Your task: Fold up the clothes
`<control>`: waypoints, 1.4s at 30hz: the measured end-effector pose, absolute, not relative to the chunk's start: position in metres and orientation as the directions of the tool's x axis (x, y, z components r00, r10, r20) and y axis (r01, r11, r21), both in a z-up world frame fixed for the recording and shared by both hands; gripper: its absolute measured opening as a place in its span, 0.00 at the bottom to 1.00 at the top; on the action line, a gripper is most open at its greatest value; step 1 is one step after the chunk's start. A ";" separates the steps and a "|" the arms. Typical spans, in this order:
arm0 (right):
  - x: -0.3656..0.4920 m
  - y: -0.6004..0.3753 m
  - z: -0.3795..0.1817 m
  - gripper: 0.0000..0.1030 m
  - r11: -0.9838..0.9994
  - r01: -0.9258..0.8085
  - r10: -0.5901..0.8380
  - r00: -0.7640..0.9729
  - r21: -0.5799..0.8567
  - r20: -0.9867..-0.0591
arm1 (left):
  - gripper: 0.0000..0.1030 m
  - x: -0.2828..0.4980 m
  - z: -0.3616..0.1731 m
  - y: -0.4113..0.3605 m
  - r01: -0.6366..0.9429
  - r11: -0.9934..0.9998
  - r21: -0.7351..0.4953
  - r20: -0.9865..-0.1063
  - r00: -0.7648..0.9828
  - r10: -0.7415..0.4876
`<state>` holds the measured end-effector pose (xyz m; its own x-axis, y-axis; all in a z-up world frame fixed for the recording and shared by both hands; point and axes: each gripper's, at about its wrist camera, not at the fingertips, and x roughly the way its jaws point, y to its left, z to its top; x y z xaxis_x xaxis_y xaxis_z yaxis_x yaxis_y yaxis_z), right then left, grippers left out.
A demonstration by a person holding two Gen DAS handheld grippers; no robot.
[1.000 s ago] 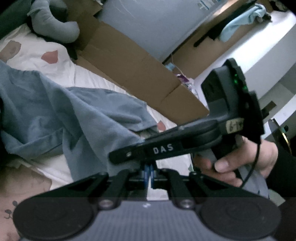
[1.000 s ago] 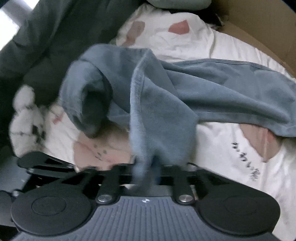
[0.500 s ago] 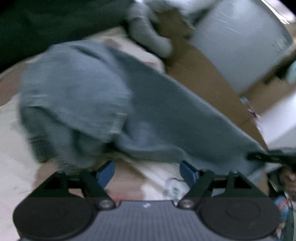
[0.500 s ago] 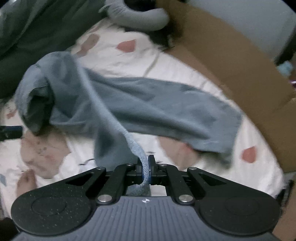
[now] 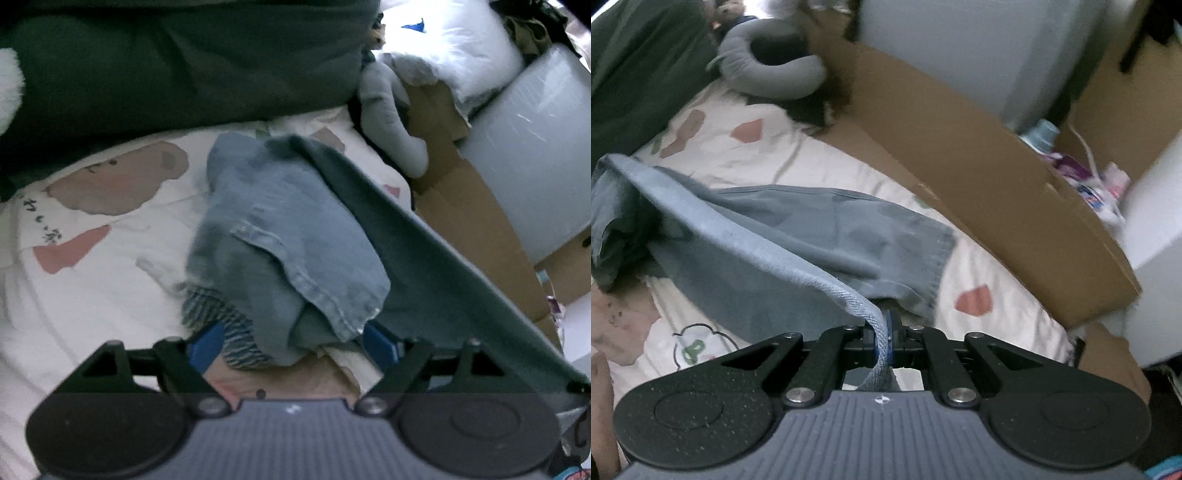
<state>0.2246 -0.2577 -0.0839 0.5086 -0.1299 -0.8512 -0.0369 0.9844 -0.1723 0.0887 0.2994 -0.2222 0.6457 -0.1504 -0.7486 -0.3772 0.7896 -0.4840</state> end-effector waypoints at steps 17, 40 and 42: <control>0.175 -0.334 -0.109 0.01 0.981 0.140 -0.187 0.481 -0.135 -0.857 | 0.86 0.101 -0.247 0.309 -0.451 0.753 -0.480 -0.769 0.630 -0.113; 0.186 -0.354 -0.147 0.02 0.975 0.173 -0.207 0.449 -0.143 -0.869 | 0.17 0.146 -0.274 0.308 -0.265 0.904 -0.336 -0.736 0.673 -0.077; 0.186 -0.353 -0.143 0.02 0.976 0.162 -0.204 0.458 -0.144 -0.865 | 0.16 0.143 -0.259 0.314 -0.256 0.917 -0.307 -0.729 0.682 -0.053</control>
